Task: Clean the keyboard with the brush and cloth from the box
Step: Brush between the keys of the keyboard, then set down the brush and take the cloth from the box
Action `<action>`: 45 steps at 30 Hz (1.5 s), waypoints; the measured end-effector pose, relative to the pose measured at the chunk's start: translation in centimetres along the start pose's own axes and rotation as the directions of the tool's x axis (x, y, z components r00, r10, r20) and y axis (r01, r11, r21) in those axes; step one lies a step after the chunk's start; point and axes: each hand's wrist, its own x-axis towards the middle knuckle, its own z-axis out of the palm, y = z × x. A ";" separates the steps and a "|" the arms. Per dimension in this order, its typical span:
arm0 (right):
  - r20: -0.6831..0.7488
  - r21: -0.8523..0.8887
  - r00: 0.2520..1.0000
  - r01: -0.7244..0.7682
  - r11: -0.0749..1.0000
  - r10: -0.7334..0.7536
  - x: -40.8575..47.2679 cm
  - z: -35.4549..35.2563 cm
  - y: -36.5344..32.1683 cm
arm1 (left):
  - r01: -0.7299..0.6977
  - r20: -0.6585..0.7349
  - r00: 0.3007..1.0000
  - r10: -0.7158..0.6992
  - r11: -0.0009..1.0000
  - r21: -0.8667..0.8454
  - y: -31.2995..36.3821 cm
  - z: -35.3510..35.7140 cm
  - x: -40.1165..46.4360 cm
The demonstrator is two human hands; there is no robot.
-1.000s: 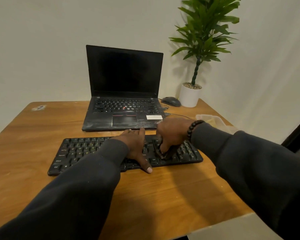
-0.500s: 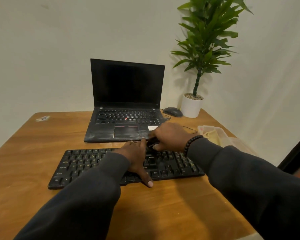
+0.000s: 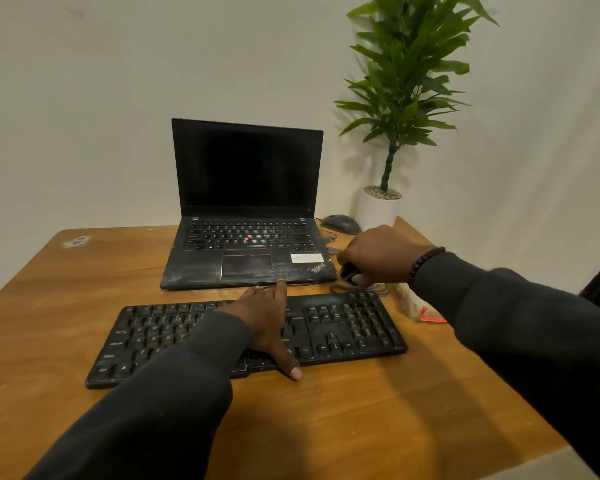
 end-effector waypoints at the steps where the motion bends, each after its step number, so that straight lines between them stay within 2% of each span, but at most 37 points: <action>1: -0.051 0.124 0.996 -0.069 0.990 0.076 -0.4 0.5 0.0 | 0.004 0.003 1.000 -0.004 1.000 -0.005 0.0 0.0 -0.1; 3: -0.087 0.410 0.969 -0.175 0.895 0.230 -1.6 1.2 -0.6 | 0.007 0.004 1.000 -0.007 1.000 -0.007 0.0 0.2 -0.1; 4: -0.087 0.592 0.948 -0.199 0.781 0.308 -2.4 1.5 -1.0 | 0.007 0.002 1.000 -0.007 1.000 -0.006 0.0 0.3 0.0; 6: -0.037 0.900 0.898 -0.161 0.405 0.438 -4.3 2.0 -2.5 | 0.007 -0.009 1.000 -0.007 1.000 -0.013 -0.1 0.4 0.1; 7: -0.009 0.973 0.875 -0.105 0.207 0.485 -5.3 2.1 -3.4 | 0.003 -0.017 1.000 -0.004 1.000 -0.016 0.0 0.5 0.1; 9: 0.057 0.987 0.847 0.033 -0.160 0.529 -7.3 2.4 -5.2 | -0.012 -0.038 0.999 0.012 1.000 -0.008 0.2 0.5 -0.2; 11: 0.157 0.870 0.845 0.127 -0.477 0.512 -8.9 2.7 -6.7 | -0.028 -0.059 0.998 0.028 1.000 0.000 0.5 0.6 -0.7; 12: 0.198 0.807 0.843 0.149 -0.572 0.500 -9.6 2.9 -7.3 | -0.030 -0.066 0.997 0.030 1.000 0.000 0.5 0.7 -0.9; 13: 0.227 0.772 0.835 0.159 -0.615 0.501 -10.1 3.3 -7.7 | -0.030 -0.070 0.997 0.030 1.000 -0.003 0.6 0.8 -1.1; 20: 0.394 0.680 0.779 0.111 -0.725 0.489 -12.2 5.8 -9.0 | -0.016 -0.057 0.998 0.018 0.999 0.036 1.1 0.6 -1.4; 24: 0.414 0.750 0.746 0.044 -0.659 0.522 -12.6 6.5 -8.5 | 0.004 -0.037 0.999 -0.002 0.999 0.038 1.5 0.2 -1.7; 27: 0.432 0.755 0.737 0.019 -0.655 0.519 -12.9 7.0 -7.9 | 0.013 -0.020 1.000 -0.012 0.999 0.038 1.8 -0.1 -2.0; 30: 0.461 0.788 0.721 -0.064 -0.612 0.517 -13.6 7.4 -7.4 | 0.013 -0.014 1.000 -0.012 0.999 0.045 1.9 -0.2 -2.0; 33: 0.514 0.793 0.657 -0.119 -0.597 0.552 -14.9 7.8 -6.8 | 0.004 -0.017 1.000 -0.003 0.998 0.055 1.9 -0.2 -1.9; 37: 0.554 0.791 0.558 -0.118 -0.601 0.619 -16.4 8.8 -5.9 | -0.001 -0.021 1.000 0.002 0.998 0.070 1.6 -0.2 -1.6; 41: 0.524 0.838 0.482 -0.142 -0.527 0.702 -16.9 10.1 -5.5 | 0.001 -0.016 1.000 0.000 0.998 0.065 1.1 0.1 -1.2; 45: 0.473 0.877 0.420 -0.305 -0.371 0.774 -16.8 11.7 -5.3 | 0.000 -0.009 1.000 0.001 0.998 0.067 1.0 0.1 -1.2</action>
